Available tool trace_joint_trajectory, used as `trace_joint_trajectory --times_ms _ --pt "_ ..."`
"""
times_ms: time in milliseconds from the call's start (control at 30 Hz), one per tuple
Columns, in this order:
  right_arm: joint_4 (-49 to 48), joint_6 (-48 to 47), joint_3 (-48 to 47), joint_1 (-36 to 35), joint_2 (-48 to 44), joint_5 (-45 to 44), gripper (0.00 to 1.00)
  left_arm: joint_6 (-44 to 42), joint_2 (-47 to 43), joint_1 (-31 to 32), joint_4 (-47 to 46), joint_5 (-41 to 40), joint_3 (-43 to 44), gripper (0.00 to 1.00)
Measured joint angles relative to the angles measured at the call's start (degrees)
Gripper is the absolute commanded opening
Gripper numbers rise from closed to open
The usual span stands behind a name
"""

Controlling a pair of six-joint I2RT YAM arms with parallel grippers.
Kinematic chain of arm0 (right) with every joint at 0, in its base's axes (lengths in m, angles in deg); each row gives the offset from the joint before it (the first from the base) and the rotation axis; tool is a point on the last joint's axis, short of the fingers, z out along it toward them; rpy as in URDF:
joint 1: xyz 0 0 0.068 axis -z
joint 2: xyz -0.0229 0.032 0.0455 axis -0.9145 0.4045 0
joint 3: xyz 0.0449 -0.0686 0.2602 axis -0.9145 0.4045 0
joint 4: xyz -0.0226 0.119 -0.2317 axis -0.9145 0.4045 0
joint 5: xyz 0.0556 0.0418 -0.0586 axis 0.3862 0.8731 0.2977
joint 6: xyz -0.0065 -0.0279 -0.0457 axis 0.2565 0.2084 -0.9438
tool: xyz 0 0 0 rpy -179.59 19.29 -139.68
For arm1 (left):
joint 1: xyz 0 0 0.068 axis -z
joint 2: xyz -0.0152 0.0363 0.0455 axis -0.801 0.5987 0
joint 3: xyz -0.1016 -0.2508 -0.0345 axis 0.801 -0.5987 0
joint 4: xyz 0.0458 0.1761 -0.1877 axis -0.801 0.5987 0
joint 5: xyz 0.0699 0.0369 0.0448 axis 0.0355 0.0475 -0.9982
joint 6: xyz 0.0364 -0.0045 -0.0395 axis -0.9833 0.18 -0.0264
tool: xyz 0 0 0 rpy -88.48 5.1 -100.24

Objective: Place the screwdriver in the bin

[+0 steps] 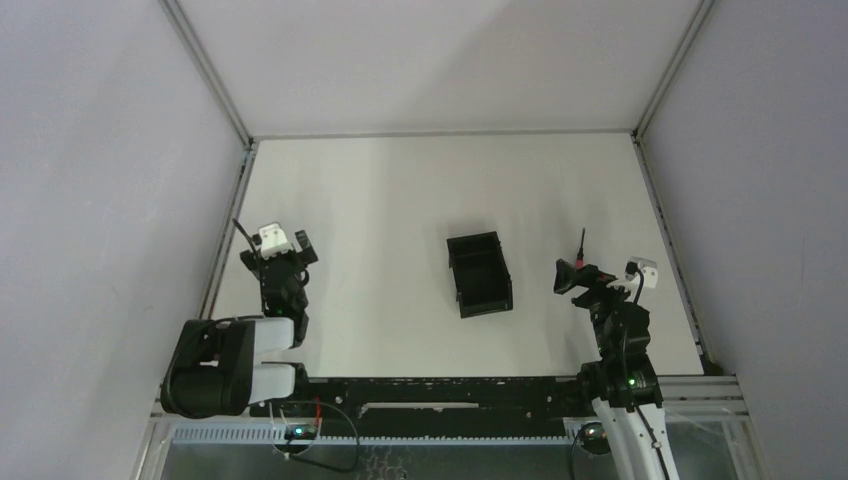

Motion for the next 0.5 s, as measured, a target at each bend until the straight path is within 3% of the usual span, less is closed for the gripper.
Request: trace_joint_trajectory --times_ms 133,233,367,500 --pt "0.24 0.68 -1.55 0.0 0.96 -1.53 0.97 0.0 0.0 0.0 0.0 0.0 0.0 0.98" --pt "-0.22 0.15 -7.3 0.0 7.87 -1.55 0.97 0.0 0.0 0.0 0.0 0.0 0.0 0.98" --pt "0.55 -1.4 -19.74 0.2 23.19 -2.6 0.97 0.0 0.0 0.0 0.02 0.0 0.0 0.98" --pt "6.08 -3.85 -36.92 1.36 44.48 -4.17 0.92 0.0 0.0 0.0 0.04 0.02 0.0 0.98"
